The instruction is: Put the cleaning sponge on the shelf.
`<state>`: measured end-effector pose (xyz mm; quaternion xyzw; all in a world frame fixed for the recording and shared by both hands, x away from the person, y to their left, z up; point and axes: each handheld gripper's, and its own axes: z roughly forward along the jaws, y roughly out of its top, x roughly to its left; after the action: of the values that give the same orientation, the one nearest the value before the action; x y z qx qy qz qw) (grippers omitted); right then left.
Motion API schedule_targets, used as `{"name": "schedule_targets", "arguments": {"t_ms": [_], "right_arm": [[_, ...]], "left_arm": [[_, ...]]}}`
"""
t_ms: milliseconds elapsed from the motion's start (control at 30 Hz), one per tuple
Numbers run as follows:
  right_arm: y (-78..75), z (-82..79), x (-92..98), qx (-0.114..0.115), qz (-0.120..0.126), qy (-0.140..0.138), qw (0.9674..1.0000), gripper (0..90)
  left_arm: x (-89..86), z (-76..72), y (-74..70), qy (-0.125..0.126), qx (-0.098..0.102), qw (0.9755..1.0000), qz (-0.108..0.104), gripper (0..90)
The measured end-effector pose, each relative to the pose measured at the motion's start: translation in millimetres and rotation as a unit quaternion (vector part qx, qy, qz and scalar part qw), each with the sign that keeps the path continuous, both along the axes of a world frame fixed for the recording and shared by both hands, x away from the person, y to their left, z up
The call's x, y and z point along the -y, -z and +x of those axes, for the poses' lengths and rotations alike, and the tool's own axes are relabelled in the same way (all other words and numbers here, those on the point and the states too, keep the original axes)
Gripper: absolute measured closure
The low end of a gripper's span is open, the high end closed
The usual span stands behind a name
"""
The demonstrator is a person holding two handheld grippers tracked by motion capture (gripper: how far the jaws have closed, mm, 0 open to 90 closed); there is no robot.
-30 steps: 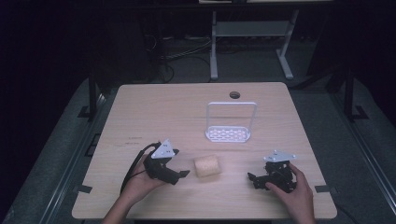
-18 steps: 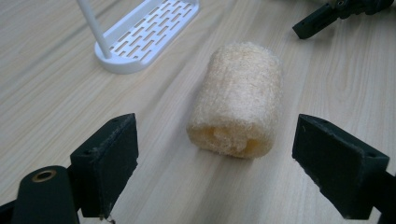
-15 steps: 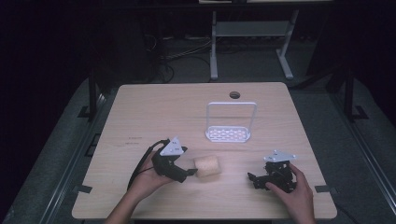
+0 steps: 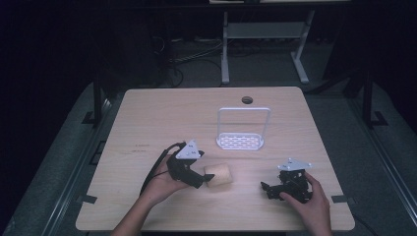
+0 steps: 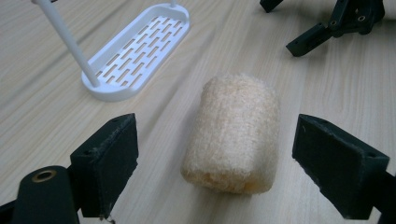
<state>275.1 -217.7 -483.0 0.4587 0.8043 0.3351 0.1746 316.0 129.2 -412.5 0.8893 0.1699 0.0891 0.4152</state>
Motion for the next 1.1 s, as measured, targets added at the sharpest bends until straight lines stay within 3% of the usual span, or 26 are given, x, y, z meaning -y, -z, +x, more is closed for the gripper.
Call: {"name": "schedule_targets", "arguments": {"t_ms": [567, 1100], "right_arm": [[0.0, 0.0, 0.0, 0.000, 0.000, 0.000, 1.0000, 0.0], [0.0, 0.0, 0.0, 0.000, 0.000, 0.000, 1.0000, 0.0]], "left_arm": [[21.8, 8.8, 5.8, 0.027, -0.010, 0.9996, -0.006, 13.9], [33.8, 12.2, 18.3, 0.048, -0.019, 0.9986, 0.012, 13.9]]}}
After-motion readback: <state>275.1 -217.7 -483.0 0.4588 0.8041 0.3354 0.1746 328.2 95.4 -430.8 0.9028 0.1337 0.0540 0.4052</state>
